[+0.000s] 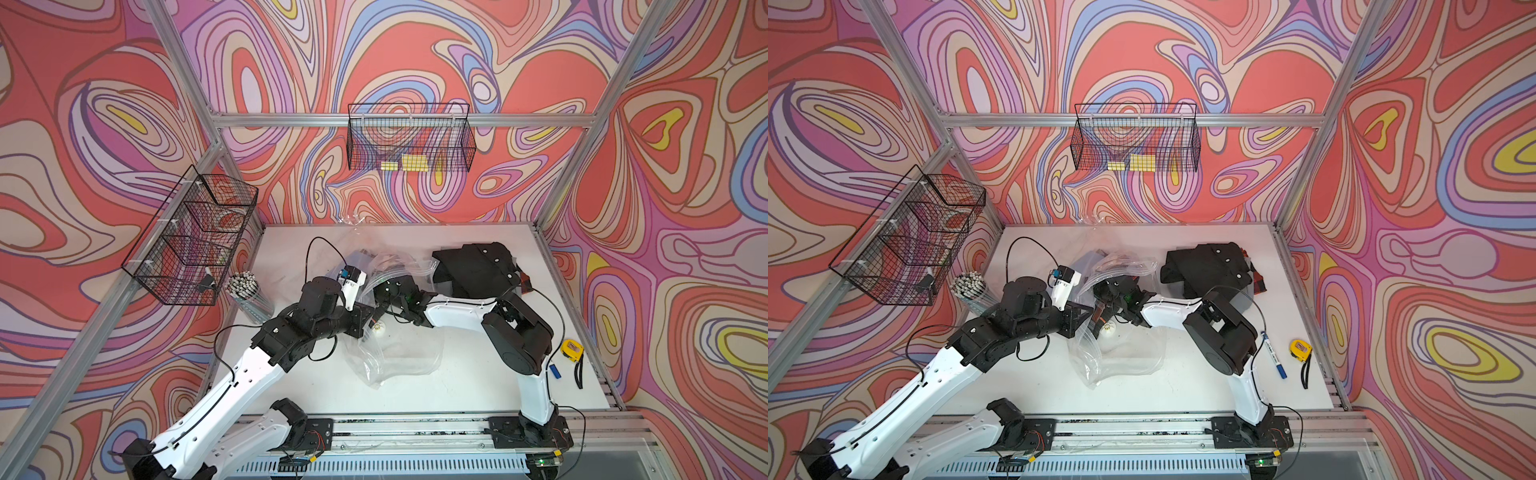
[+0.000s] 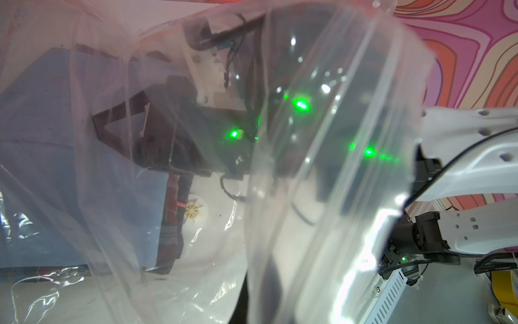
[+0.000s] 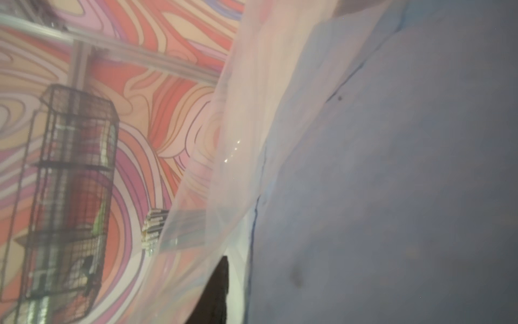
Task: Take the shirt out of the vacuum bag
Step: Take out the shirt from the vacuum bag.
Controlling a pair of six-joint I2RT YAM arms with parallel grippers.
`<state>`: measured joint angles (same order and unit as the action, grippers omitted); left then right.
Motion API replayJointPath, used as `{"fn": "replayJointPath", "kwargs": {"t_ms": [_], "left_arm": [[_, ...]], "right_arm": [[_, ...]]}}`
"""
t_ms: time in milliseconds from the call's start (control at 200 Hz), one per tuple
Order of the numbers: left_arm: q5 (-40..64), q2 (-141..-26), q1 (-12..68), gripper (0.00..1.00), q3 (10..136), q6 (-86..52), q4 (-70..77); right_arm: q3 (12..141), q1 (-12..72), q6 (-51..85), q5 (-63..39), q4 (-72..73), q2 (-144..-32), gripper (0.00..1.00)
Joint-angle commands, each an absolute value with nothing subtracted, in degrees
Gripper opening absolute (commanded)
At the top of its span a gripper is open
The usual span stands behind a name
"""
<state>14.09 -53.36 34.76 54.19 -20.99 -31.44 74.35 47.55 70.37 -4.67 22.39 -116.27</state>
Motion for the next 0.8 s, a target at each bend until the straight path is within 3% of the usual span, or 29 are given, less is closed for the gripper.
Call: {"fn": "replayJointPath", "kwargs": {"t_ms": [0, 145, 466, 531, 696, 791], "left_arm": [[14.1, -52.7, 34.3, 0.00, 53.6, -20.0, -30.9], [14.1, -51.9, 34.3, 0.00, 53.4, -19.8, -31.0], [14.1, -52.6, 34.2, 0.00, 53.6, -19.8, -31.0], [13.7, -52.8, 34.2, 0.00, 53.7, -19.7, -31.0], [13.6, -53.7, 34.1, 0.00, 53.8, -19.6, -31.2], [13.3, -53.7, 34.1, 0.00, 53.7, -19.6, -31.2]], "right_arm": [[76.5, 47.7, 69.6, -6.4, 19.0, -115.6, 0.48], [76.0, 47.8, 67.0, -4.7, 14.2, -114.5, 0.55], [75.1, 45.0, 69.7, -7.0, 23.6, -118.9, 0.51], [76.9, 44.8, 69.9, -7.4, 24.2, -120.7, 0.41], [80.6, 44.8, 68.7, -7.4, 24.0, -122.3, 0.00], [80.2, 44.8, 68.3, -6.9, 24.5, -120.8, 0.00]]}}
